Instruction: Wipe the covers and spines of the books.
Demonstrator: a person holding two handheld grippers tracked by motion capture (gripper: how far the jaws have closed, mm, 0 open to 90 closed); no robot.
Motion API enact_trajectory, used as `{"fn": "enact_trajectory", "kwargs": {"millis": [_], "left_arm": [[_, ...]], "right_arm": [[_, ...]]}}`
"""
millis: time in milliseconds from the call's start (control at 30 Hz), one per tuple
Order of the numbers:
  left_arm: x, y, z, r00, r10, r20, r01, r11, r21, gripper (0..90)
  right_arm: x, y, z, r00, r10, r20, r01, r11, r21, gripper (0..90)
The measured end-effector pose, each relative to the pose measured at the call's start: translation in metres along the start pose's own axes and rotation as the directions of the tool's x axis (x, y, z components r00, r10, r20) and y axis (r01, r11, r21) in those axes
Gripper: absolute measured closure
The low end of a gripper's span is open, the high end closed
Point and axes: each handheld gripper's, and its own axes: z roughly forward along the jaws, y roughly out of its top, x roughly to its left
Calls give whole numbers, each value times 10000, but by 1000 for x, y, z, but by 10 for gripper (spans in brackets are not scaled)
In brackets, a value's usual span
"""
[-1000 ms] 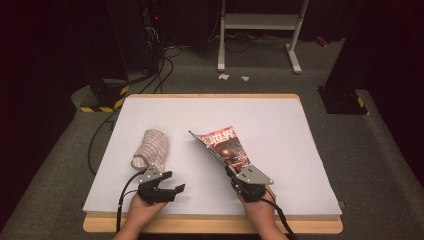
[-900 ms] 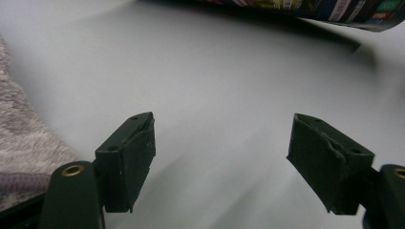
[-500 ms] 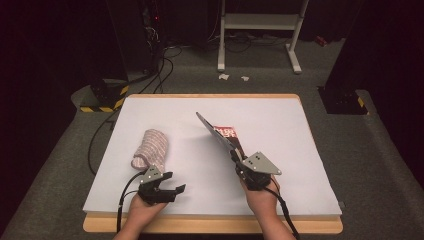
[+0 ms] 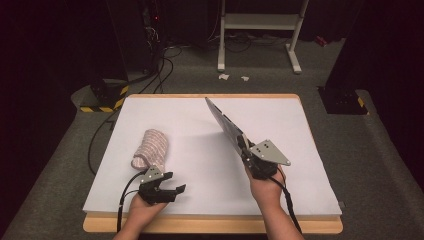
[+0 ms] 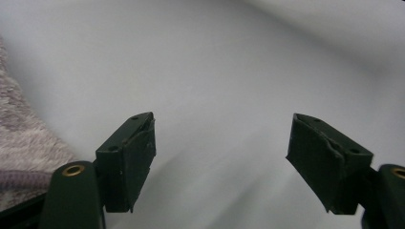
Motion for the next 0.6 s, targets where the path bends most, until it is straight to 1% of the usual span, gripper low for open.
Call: {"fn": "enact_trajectory", "kwargs": {"millis": [33, 67, 167, 233, 367, 533, 567, 600], "left_arm": [[0, 0, 0, 10000, 0, 0, 0, 10000, 0, 247], [0, 0, 0, 10000, -13, -12, 13, 10000, 3, 247], [0, 0, 0, 10000, -15, -35, 15, 10000, 24, 248], [0, 0, 0, 10000, 19, -27, -19, 10000, 35, 247], [0, 0, 0, 10000, 18, -13, -18, 10000, 46, 247], [-1, 0, 0, 10000, 47, -8, -47, 10000, 26, 247], [-1, 0, 0, 10000, 47, -8, -47, 10000, 26, 247], [0, 0, 0, 10000, 31, -6, -31, 10000, 27, 247]], "right_arm": [[0, 0, 0, 10000, 0, 0, 0, 10000, 0, 847], [-2, 7, -3, 10000, -28, 58, 29, 9999, -130, 847], [-3, 14, -6, 10000, 32, -25, -33, 9995, -324, 847], [-2, 18, -6, 10000, -67, -61, 65, 9992, -386, 847], [5, 27, -3, 9994, -309, -131, 303, 9986, -440, 848], [16, 34, 1, 9991, -334, -244, 318, 9974, -644, 847], [16, 34, 1, 9991, -334, -244, 318, 9974, -644, 847], [22, 37, 5, 9989, -257, -388, 227, 9969, -755, 847]]}}
